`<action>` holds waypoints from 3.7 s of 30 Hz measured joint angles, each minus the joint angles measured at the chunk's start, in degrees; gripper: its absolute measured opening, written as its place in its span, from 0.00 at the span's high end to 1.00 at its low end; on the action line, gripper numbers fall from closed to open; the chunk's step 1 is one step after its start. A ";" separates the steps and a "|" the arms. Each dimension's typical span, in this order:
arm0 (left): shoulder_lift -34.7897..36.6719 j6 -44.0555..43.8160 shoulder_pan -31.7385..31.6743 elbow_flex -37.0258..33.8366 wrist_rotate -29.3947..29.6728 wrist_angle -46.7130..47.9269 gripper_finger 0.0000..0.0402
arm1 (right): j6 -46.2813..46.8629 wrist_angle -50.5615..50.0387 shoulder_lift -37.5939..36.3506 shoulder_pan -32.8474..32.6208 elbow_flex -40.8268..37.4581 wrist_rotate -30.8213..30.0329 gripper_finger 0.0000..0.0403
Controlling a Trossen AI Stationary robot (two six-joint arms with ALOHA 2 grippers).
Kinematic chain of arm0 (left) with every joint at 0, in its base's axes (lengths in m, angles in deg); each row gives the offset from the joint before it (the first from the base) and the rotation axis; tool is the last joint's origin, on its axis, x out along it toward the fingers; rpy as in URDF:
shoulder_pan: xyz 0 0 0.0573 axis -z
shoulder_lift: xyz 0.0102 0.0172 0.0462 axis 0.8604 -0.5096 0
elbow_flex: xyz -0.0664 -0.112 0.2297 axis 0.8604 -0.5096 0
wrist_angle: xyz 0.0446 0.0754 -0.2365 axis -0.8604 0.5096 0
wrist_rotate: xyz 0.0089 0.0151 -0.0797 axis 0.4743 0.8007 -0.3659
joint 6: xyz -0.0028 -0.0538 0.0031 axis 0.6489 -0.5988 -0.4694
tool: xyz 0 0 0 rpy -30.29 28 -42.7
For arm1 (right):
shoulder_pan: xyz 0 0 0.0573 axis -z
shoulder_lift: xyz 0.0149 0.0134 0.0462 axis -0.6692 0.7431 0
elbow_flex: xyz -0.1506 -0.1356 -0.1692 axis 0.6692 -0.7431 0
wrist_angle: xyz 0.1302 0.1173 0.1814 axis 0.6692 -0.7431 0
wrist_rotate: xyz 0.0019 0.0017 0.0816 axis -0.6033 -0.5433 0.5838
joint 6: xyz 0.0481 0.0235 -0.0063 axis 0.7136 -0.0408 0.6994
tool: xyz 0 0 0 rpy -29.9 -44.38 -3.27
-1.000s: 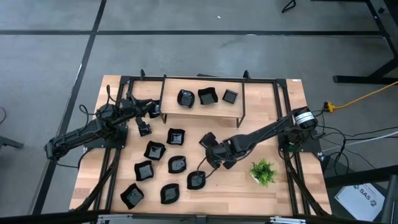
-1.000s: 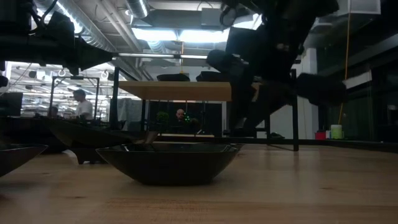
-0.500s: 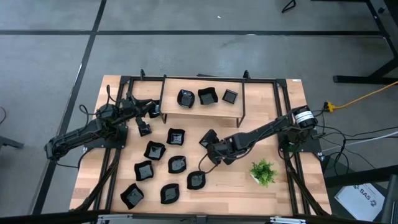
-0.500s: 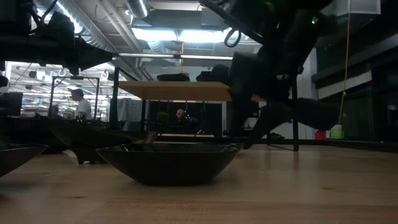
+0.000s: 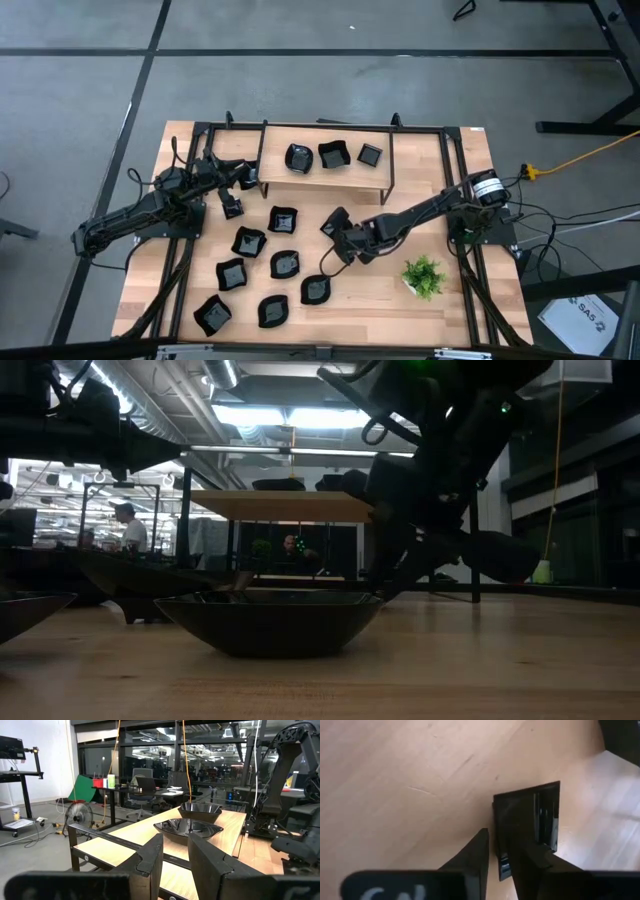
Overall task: Pick & Place Mini shaped plates
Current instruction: Stack the square plate on top of the square plate on the shelf
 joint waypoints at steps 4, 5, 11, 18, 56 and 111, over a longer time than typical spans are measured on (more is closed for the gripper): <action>0.00 0.00 0.01 0.00 0.00 0.00 0.79 | 0.18 -0.02 0.00 0.08 0.00 -0.04 0.90; 0.00 0.00 0.02 0.00 -0.01 0.00 0.79 | 0.19 -0.02 0.00 0.19 0.00 -0.01 0.92; 0.00 -0.02 0.00 -0.02 0.00 0.00 0.79 | 0.27 0.02 0.00 0.47 0.02 -0.07 0.98; -0.02 -0.02 0.00 0.00 0.00 0.00 0.79 | 0.49 -0.44 -0.04 0.47 0.41 -0.03 0.99; -0.02 -0.04 0.01 -0.02 -0.02 0.00 0.79 | 49.66 -63.21 -0.33 4.92 50.90 4.03 1.00; -0.02 -0.01 0.01 -0.01 -0.02 0.00 0.79 | 50.68 -69.86 -0.79 21.51 47.37 -12.03 1.00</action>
